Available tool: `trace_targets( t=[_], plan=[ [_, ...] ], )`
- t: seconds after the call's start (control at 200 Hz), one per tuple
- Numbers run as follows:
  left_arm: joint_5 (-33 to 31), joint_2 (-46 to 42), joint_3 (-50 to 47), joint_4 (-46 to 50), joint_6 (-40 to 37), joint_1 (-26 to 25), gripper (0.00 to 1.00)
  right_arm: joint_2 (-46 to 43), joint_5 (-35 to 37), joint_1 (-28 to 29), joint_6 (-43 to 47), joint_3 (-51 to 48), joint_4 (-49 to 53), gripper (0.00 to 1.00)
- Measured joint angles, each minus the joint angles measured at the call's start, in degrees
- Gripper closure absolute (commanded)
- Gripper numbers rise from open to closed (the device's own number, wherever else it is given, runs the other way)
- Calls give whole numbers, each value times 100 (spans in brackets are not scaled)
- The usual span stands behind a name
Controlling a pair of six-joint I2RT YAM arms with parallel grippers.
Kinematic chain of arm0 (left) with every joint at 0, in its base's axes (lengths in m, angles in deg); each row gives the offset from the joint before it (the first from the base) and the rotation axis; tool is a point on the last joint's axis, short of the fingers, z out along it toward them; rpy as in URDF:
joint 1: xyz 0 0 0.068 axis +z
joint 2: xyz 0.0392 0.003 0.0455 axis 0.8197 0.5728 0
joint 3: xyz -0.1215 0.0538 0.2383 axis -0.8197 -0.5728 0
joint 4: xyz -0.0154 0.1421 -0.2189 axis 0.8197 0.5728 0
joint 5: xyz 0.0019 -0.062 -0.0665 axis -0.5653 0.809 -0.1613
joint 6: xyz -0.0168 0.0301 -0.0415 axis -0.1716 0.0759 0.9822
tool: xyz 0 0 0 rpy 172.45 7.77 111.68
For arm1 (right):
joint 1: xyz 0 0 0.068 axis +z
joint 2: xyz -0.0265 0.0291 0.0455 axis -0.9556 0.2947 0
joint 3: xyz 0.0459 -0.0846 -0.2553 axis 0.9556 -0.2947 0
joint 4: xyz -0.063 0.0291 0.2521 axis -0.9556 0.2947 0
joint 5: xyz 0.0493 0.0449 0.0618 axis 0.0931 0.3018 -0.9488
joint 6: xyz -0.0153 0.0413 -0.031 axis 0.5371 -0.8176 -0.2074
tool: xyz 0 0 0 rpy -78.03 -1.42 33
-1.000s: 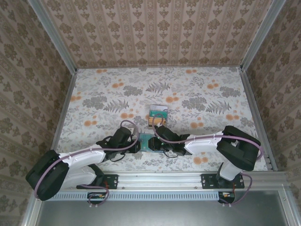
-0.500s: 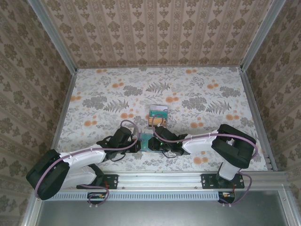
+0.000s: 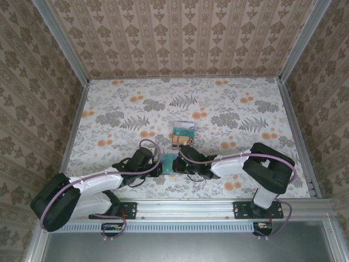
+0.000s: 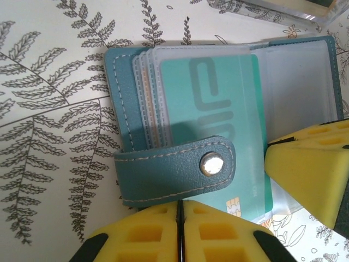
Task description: Take the credit cards out of the card holder
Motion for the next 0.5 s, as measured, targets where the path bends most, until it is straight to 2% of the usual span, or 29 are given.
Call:
trace_targets(
  t=[0.48, 0.5],
  plan=[
    [-162, -50, 0, 101, 149, -17, 96, -413, 4, -125, -212, -557, -216, 100],
    [-166, -50, 0, 103, 149, -17, 96, -420, 4, -125, -212, -566, -216, 97]
  ],
)
